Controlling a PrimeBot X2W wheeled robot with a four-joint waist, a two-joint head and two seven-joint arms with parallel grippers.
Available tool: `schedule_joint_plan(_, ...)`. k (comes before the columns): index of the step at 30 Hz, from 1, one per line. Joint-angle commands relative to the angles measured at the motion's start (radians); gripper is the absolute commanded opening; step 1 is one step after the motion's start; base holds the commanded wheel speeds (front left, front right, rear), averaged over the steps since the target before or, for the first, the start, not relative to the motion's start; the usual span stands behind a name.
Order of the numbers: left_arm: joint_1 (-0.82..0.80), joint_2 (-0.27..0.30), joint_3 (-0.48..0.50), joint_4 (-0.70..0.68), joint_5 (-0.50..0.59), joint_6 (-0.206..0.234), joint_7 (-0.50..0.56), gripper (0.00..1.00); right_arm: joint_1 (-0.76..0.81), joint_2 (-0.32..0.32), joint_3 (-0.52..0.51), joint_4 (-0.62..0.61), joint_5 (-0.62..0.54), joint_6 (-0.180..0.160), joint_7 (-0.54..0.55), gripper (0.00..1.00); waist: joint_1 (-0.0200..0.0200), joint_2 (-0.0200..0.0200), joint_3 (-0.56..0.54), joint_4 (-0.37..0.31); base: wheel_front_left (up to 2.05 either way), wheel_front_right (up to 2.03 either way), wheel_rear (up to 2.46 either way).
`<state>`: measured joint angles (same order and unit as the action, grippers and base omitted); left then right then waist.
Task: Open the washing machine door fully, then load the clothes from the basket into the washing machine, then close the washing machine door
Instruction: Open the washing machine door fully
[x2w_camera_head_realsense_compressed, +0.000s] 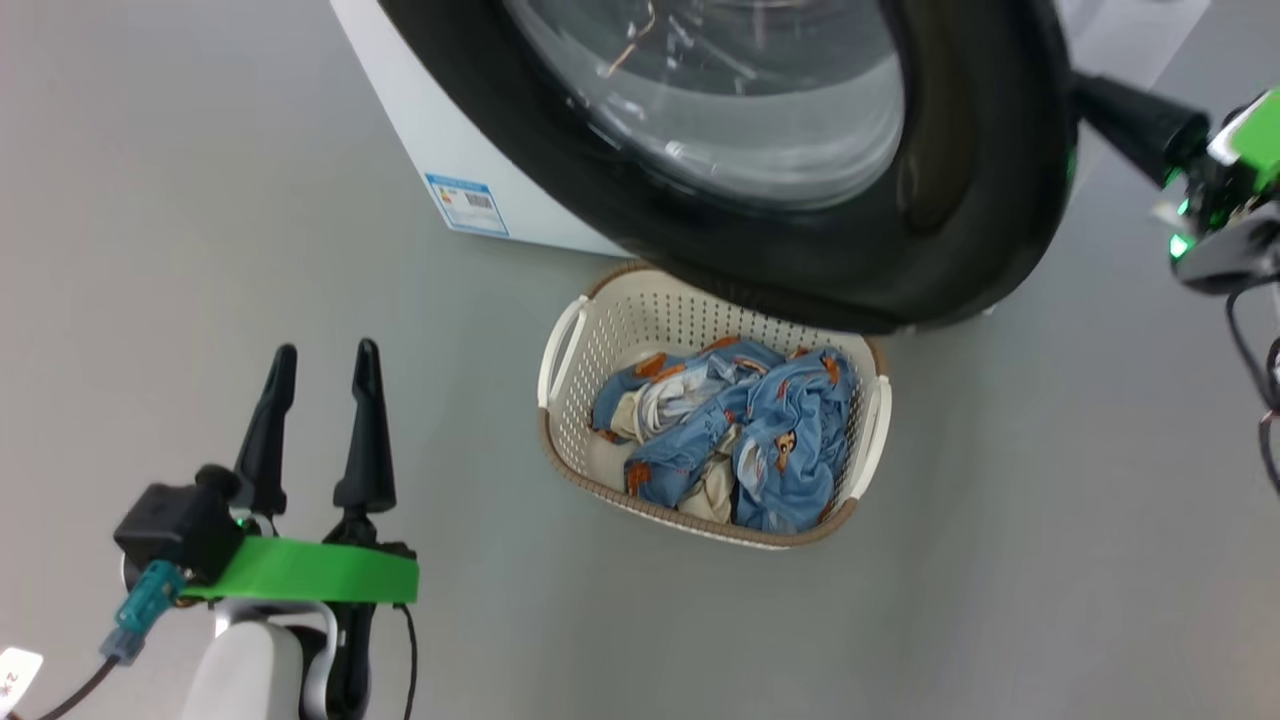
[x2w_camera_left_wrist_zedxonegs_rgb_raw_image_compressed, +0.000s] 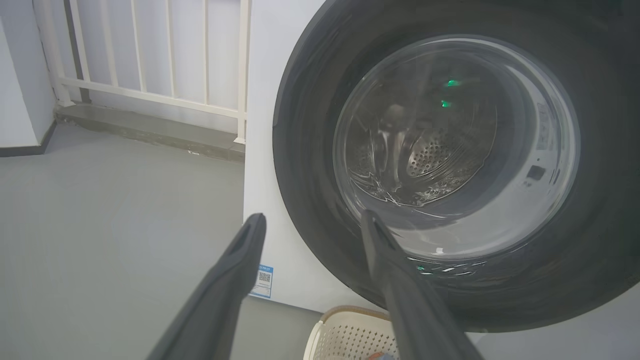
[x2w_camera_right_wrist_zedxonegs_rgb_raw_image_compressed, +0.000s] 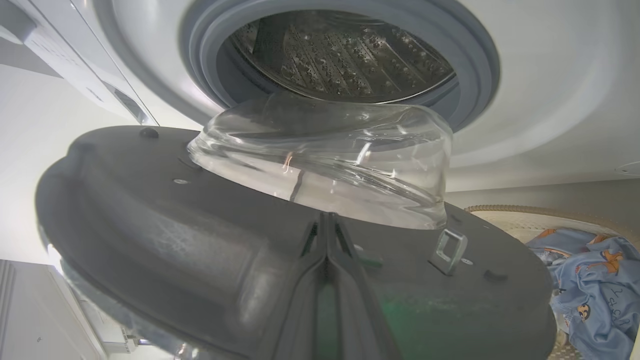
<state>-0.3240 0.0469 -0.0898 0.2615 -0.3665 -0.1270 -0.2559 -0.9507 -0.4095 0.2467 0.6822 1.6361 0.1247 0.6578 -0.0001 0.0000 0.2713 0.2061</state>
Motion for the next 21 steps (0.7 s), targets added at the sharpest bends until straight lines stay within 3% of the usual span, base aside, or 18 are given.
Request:
schedule_joint_plan(1, 0.011, 0.03, 0.037, -0.013, 0.011, -0.004, -0.006, 1.0, 0.021, 0.019, 0.012, -0.043, 0.008, 0.006, 0.015, 0.0, 0.0001, 0.0, -0.026, 0.001, 0.0, 0.0, 0.0)
schedule_joint_plan(13, 0.077, 0.033, 0.067, -0.003, 0.033, -0.004, -0.006, 1.0, 0.207, 0.034, 0.036, -0.152, 0.019, 0.006, 0.064, 0.0, 0.0001, 0.0, -0.12, 0.042, 0.0, 0.0, 0.0)
schedule_joint_plan(21, 0.108, 0.038, 0.054, -0.016, 0.062, -0.004, -0.006, 1.0, 0.327, 0.022, 0.02, -0.218, 0.039, 0.006, 0.068, 0.0, 0.0001, 0.0, -0.157, 0.113, 0.0, 0.0, 0.0)
